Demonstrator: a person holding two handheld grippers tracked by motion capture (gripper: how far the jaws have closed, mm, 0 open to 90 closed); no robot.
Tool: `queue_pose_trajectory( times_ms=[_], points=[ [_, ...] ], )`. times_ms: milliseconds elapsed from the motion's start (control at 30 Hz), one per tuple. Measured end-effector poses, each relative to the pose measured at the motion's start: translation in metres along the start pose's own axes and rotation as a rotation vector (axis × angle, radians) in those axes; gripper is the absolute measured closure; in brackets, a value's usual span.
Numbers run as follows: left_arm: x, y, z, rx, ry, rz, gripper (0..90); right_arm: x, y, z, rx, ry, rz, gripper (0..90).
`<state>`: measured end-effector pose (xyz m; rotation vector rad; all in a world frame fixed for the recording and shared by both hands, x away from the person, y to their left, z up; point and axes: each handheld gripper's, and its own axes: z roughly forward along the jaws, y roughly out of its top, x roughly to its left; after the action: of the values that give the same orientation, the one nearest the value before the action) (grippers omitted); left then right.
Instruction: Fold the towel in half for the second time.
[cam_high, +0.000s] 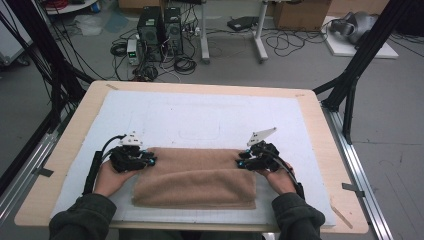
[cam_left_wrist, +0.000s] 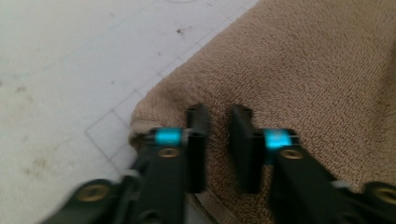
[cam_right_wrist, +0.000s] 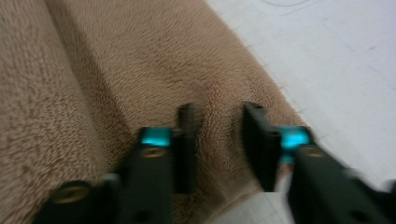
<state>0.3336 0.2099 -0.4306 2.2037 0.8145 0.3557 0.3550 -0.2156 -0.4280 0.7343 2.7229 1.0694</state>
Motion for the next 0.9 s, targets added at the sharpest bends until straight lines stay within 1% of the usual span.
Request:
queue_pose_trajectory(
  times_ms=[33,67,100,133,167,200,233,300,333,367,400,433,467,500,533,567,600,667,700,733,767,800,833,867,900],
  points=[
    [-0.002,0.002,0.000,0.005,0.011,0.014,85.4,0.001,0.001,0.000,0.000,-0.001,-0.002,81.1],
    [-0.002,0.004,-0.002,-0.005,0.015,0.010,86.0,0.001,0.003,-0.002,0.008,-0.002,-0.006,82.8],
    [-0.001,0.004,-0.006,-0.036,0.019,-0.007,86.4,0.001,0.005,-0.006,0.003,-0.007,-0.005,83.4],
    [0.003,0.005,-0.012,-0.078,0.013,-0.037,86.5,0.002,0.009,-0.011,-0.012,-0.021,-0.006,83.4],
    [0.007,0.007,-0.016,-0.131,0.010,-0.074,86.6,0.002,0.012,-0.017,-0.044,-0.031,-0.003,83.3],
    [0.010,0.009,-0.020,-0.175,0.016,-0.105,86.6,0.001,0.015,-0.023,-0.080,-0.031,0.004,83.3],
    [0.013,0.013,-0.021,-0.207,0.030,-0.130,86.5,-0.001,0.019,-0.028,-0.098,-0.041,0.011,83.3],
    [0.021,0.021,-0.018,-0.252,0.055,-0.167,86.5,-0.006,0.028,-0.032,-0.113,-0.084,0.018,83.4],
    [0.025,0.024,-0.016,-0.262,0.072,-0.187,86.1,-0.012,0.032,-0.032,-0.125,-0.097,0.034,83.6],
    [0.028,0.026,-0.013,-0.272,0.087,-0.210,83.2,-0.017,0.034,-0.032,-0.133,-0.125,0.056,82.6],
    [0.030,0.028,-0.010,-0.260,0.092,-0.223,78.0,-0.022,0.034,-0.031,-0.141,-0.139,0.079,80.0],
    [0.031,0.027,-0.009,-0.253,0.085,-0.231,72.7,-0.027,0.033,-0.028,-0.143,-0.126,0.102,73.0],
    [0.032,0.026,-0.010,-0.241,0.059,-0.234,69.4,-0.028,0.032,-0.025,-0.128,-0.128,0.122,66.1],
    [0.031,0.025,-0.011,-0.218,0.036,-0.228,66.6,-0.029,0.031,-0.023,-0.114,-0.129,0.124,63.7],
    [0.026,0.022,-0.014,-0.197,0.022,-0.212,61.7,-0.027,0.029,-0.022,-0.115,-0.110,0.123,61.5],
    [0.022,0.020,-0.016,-0.198,0.005,-0.201,60.3,-0.023,0.026,-0.022,-0.120,-0.094,0.111,59.5],
    [0.014,0.015,-0.020,-0.188,-0.027,-0.181,60.3,-0.020,0.025,-0.023,-0.122,-0.084,0.100,58.3],
    [0.002,0.008,-0.025,-0.168,-0.065,-0.159,61.9,-0.008,0.020,-0.026,-0.127,-0.045,0.077,58.3],
    [-0.004,0.004,-0.027,-0.151,-0.081,-0.140,63.1,-0.001,0.017,-0.026,-0.131,-0.017,0.073,58.3],
    [-0.014,-0.002,-0.031,-0.133,-0.093,-0.109,63.4,0.006,0.015,-0.026,-0.120,0.012,0.064,58.3],
    [-0.019,-0.007,-0.033,-0.130,-0.101,-0.104,64.0,0.018,0.011,-0.027,-0.115,0.031,0.035,58.3],
    [-0.024,-0.012,-0.035,-0.118,-0.117,-0.095,63.8,0.026,0.008,-0.027,-0.109,0.040,0.015,58.3],
    [-0.029,-0.017,-0.037,-0.109,-0.122,-0.087,63.6,0.035,0.004,-0.026,-0.104,0.057,-0.001,58.3],
    [-0.033,-0.023,-0.037,-0.092,-0.099,-0.065,63.7,0.043,0.000,-0.026,-0.102,0.068,-0.017,58.4],
    [-0.037,-0.030,-0.035,-0.050,-0.069,-0.035,63.8,0.049,-0.004,-0.026,-0.093,0.070,-0.020,58.9]
  ],
)
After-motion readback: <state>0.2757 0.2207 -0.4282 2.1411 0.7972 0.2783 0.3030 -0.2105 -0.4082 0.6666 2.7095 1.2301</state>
